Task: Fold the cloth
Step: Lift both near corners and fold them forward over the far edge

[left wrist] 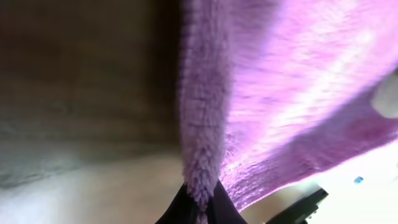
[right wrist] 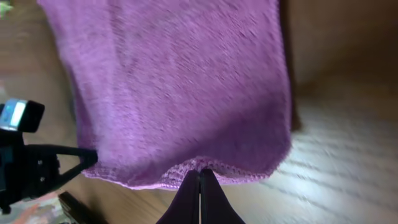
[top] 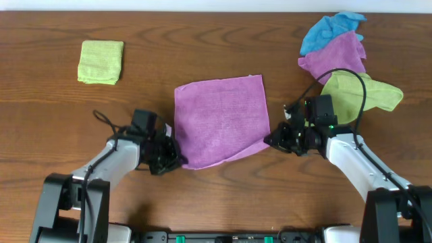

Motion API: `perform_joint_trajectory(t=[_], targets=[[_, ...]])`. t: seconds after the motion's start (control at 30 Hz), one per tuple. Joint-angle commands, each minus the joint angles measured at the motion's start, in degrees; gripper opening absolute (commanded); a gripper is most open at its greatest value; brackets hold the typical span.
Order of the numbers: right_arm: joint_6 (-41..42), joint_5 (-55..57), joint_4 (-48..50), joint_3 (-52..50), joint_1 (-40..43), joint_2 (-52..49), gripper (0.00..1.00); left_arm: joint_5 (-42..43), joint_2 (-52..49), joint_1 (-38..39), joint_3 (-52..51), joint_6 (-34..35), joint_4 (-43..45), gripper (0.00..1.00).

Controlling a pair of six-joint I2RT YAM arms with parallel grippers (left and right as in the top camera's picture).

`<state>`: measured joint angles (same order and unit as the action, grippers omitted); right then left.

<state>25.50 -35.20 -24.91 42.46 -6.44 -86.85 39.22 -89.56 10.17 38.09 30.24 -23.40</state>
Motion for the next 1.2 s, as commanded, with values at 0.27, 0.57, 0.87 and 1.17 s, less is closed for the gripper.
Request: perform_joint_trajectory(t=[0.27,0.57,0.87,1.17], targets=[[6.4,-2.1,15.2,-0.2,0.7,-0.5,0.02,-13.3,0.7,-0.4,17.9,-5.0,-1.7,0.06],[8.3,7.4,23.5,1.2,0.0,-1.3,0.02,-16.7,-6.5,-0.5,19.8,-4.9,7.7,0.06],[7.0,6.9,22.1,12.8,-0.4,-11.5,0.01,-15.0,-14.5,-0.5,26.7,-4.8,8.6,0.06],[7.2,10.0,23.8,17.6,-0.4,-14.8,0.01,-15.8,-18.7,-2.4,33.9,-6.8,11.3,0.06]])
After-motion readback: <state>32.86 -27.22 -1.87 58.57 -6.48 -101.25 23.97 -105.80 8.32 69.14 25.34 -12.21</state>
